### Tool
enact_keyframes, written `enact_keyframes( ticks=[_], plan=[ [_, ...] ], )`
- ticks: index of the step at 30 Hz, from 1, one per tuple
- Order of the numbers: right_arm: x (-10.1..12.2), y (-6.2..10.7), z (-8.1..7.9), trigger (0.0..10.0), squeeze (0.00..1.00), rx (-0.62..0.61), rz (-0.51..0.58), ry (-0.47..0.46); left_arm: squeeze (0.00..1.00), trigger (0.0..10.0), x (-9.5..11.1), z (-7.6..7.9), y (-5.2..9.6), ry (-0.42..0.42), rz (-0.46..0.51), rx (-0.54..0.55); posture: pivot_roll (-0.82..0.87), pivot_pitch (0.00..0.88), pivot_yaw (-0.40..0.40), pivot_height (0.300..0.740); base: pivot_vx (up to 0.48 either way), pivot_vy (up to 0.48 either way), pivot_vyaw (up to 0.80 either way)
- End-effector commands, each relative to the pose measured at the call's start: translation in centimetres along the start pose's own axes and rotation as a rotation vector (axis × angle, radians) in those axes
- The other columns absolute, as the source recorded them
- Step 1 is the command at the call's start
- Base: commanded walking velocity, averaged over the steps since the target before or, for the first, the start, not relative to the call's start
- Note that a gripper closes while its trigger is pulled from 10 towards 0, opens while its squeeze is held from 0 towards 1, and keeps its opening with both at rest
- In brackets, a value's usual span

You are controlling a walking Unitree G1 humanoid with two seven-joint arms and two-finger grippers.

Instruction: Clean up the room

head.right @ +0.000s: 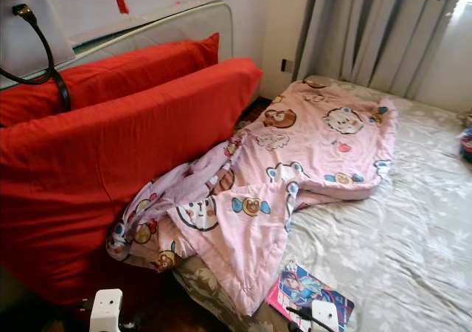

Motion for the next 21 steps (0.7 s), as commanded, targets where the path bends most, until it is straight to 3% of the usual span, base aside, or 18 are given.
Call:
enact_keyframes(
  ticks=[1,9,13,21],
  plan=[
    [-0.7,0.3,1.1,10.0,0.0,-0.03,-0.016,-0.011,0.0,10.0,0.2,0.3,-0.1,0.011,0.001,-0.004,0.03,0.0,-0.015,0.74,0.244,0.0,0.0],
    [-0.3,0.5,1.8,10.0,0.0,-0.028,0.003,-0.014,0.0,10.0,3.1,0.1,-0.6,0.036,0.107,-0.003,0.02,0.0,-0.016,0.74,0.0,0.0,0.0],
    [1.0,0.1,0.8,10.0,0.0,0.004,0.045,-0.003,0.0,10.0,5.6,0.1,-0.8,0.051,0.193,-0.005,0.02,0.0,-0.015,0.74,0.0,0.0,0.0],
    [4.2,-0.2,-1.5,10.0,0.0,0.087,0.18,0.008,0.0,10.0,8.5,0.1,-0.5,0.062,0.345,-0.013,0.01,0.0,-0.015,0.74,0.0,0.0,0.0]
  ],
)
Point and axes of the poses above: a point about 5 cm out from each wrist's last joint towards the gripper, its own y axis pointing back from the gripper into the wrist, its own x axis along the axis of the wrist's last joint, z = x × y, the point moved 4 cm from there along -y, pointing out of the wrist towards the gripper, and after that the axes turned 14 degrees about -y, right-handed, at the moved point
